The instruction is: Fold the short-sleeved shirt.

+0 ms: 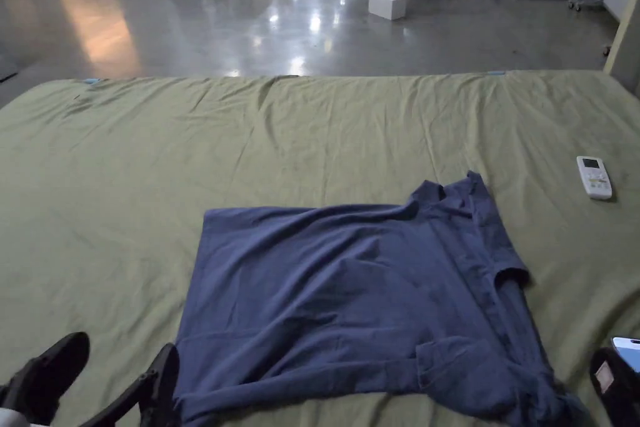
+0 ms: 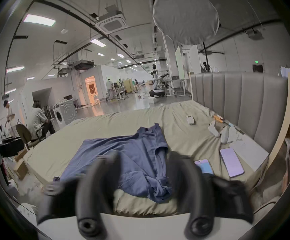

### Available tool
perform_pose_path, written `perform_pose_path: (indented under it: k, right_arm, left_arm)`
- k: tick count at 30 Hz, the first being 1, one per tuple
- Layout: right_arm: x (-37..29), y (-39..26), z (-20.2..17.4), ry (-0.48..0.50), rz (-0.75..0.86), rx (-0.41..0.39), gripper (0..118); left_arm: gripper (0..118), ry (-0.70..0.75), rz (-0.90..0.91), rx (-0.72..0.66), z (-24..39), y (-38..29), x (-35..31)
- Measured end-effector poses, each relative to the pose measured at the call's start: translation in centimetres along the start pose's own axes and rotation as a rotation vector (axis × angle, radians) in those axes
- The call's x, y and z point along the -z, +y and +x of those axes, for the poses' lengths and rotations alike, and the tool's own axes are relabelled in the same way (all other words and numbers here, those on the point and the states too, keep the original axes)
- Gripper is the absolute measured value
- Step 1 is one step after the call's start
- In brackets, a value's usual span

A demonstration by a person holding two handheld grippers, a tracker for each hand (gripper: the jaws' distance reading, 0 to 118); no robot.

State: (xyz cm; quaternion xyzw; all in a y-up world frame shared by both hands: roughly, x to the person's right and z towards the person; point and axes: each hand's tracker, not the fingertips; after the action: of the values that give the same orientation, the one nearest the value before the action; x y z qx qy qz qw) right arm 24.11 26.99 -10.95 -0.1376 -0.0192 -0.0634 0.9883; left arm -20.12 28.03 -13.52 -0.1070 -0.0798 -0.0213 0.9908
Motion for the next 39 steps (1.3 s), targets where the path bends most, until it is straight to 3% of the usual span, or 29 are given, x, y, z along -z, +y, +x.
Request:
perform_pose_path:
  k: [1,2,5,18,28,35,39]
  right_arm:
    - [-0.1,0.3,-0.2,0.002,0.003,-0.008,19]
    - [-0.2,0.4,-0.3,0.001,0.001,-0.01,13]
    - [-0.3,0.4,-0.1,0.021,-0.006,0.002,2]
    - [0.0,-0.1,-1.3,0.048,-0.036,0.015,0]
    - [0.8,-0.4,-1.8,0.061,-0.085,-0.024,0]
    - [1.4,-1.6,-0.8,0.049,-0.15,0.054,0]
    - [1.8,-2.2,-0.4,0.029,-0.188,0.057,0]
  left_arm:
    - [35,-0.002,-0.001,-0.003,-0.1,0.0,-0.2]
    - [17,-0.001,-0.007,-0.01,-0.1,0.1,-0.4]
    - [0,0.019,-0.019,-0.036,-0.2,-0.1,-1.0]
    - [0,0.049,-0.091,-0.063,-2.4,-1.3,-0.9]
    - [0,0.018,-0.249,-0.129,-3.9,-5.4,2.8]
    - [0,0.018,-0.326,-0.254,-6.2,-8.5,6.2]
    - [0,0.011,-0.329,-0.279,-7.4,-7.9,8.2]
